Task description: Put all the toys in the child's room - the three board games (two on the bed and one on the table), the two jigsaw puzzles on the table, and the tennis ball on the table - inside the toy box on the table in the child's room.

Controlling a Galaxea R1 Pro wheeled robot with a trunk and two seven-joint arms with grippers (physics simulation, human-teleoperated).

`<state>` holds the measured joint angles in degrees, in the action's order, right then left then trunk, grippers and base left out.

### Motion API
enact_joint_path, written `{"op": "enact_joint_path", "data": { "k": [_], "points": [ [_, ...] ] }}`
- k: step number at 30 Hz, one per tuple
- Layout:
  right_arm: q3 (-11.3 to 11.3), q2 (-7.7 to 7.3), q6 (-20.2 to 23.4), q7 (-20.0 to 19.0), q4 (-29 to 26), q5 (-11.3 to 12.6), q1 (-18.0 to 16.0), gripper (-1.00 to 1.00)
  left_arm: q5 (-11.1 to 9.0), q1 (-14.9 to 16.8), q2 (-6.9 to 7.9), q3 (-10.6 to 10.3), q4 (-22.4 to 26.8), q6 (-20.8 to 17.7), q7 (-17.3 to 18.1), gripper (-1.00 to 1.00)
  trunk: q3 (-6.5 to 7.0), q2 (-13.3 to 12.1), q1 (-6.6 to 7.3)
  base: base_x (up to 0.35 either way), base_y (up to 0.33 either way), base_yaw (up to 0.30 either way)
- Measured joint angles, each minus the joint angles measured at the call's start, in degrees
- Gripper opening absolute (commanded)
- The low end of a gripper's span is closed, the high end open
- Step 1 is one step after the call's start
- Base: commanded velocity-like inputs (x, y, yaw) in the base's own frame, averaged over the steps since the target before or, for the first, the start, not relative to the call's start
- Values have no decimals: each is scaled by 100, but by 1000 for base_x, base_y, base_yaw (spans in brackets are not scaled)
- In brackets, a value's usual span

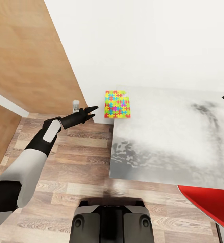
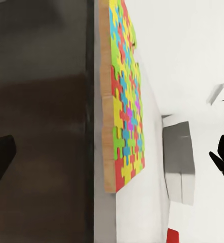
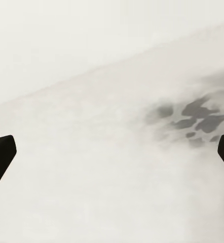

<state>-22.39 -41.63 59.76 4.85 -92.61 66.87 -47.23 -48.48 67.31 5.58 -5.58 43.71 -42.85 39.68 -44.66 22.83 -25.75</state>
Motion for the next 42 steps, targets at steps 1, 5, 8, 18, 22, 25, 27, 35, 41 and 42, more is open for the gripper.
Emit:
{"op": "enact_joint_path", "data": {
  "k": [1, 5, 8, 18, 22, 25, 27, 35, 41, 42],
  "points": [
    [0, 13, 0, 0, 0, 0, 0, 100, 2, -4, 2, 0, 0, 1, 3, 100, 0, 0, 0, 24, 11, -8],
    [0, 46, 0, 0, 0, 1, 0, 100, 6, -12, 5, 1, 2, 1, 10, 100, 0, 0, 0, 19, 8, -6],
    [0, 54, 0, 0, 0, 0, 0, 100, 6, -14, 6, 1, 1, 1, 12, 100, 0, 0, 0, 12, 5, -4],
    [48, 136, 0, -6, 0, 16, 25, 100, 161, -24, 15, 3, 0, 9, 18, 100, 0, 0, -1, 5, 2, -2],
    [69, 239, 0, -4, 0, 18, 33, 100, 247, -24, 8, 2, -1, 9, 21, 100, 0, 0, -1, 2, 1, -1],
    [79, 374, 0, -2, 0, 19, 34, 100, 310, -26, -6, 2, -1, 10, 23, 100, 0, 0, -1, 1, 0, 0],
    [85, 448, 0, -2, 0, 17, 34, 100, 333, -26, -14, 2, -1, 10, 24, 100, 0, 0, 0, 0, 0, 0],
    [105, 841, 0, -3, 0, 18, 37, 100, 396, -51, -27, 1, -2, 11, 26, 100, 0, 0, 0, 0, 0, 0],
    [110, 978, 0, -1, 0, 19, 41, 100, 409, -74, -9, 1, -2, 11, 27, 100, 0, 0, -1, 0, 0, 0],
    [110, 979, 0, -1, 0, 18, 41, 100, 409, -74, -9, 1, -2, 11, 27, 100, 0, 0, 0, 0, 0, 0]
  ]
}}
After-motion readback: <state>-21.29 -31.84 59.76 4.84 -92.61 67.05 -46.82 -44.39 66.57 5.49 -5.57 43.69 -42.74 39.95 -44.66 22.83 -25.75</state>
